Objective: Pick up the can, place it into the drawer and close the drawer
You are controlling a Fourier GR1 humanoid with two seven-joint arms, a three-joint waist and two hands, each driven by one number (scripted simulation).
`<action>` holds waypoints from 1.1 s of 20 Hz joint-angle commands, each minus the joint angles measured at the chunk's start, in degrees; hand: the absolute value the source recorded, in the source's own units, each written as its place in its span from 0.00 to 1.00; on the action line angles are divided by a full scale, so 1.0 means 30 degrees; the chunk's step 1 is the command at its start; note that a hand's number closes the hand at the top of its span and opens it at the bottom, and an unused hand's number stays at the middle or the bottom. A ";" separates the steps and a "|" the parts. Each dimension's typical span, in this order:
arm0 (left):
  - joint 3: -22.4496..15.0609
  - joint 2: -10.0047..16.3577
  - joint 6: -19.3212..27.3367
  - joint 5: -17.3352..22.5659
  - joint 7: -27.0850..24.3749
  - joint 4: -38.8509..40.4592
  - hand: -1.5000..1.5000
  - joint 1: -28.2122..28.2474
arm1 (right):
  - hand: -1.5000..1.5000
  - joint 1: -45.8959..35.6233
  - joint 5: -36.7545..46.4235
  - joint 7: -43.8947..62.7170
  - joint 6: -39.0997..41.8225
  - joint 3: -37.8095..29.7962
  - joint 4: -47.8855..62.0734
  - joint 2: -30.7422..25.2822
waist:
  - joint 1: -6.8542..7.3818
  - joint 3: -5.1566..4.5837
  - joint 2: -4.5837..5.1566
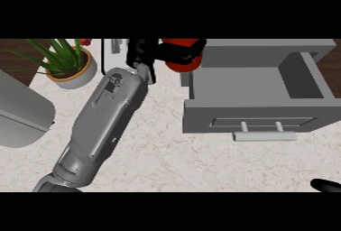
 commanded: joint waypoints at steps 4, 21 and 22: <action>-0.0528 -0.0046 0.1343 0.0338 0.1969 0.1274 1.00 -0.3508 | 0.00 0.0342 -0.1170 -0.0068 0.0487 -0.0824 -0.0163 -0.0276 | -0.0287 0.0005 0.0071; -0.2606 -0.0047 0.3164 0.3427 0.1109 0.9470 1.00 -1.0236 | 0.00 -0.0963 -0.0838 0.1588 -0.0002 0.0013 -0.0985 -0.0585 | -0.1265 0.0029 0.0355; -0.3411 -0.0047 0.3671 0.4056 0.1324 0.8945 1.00 -1.0257 | 0.00 -0.1103 -0.0926 0.1021 0.0314 -0.0139 -0.0246 -0.0793 | -0.1170 0.0034 0.0293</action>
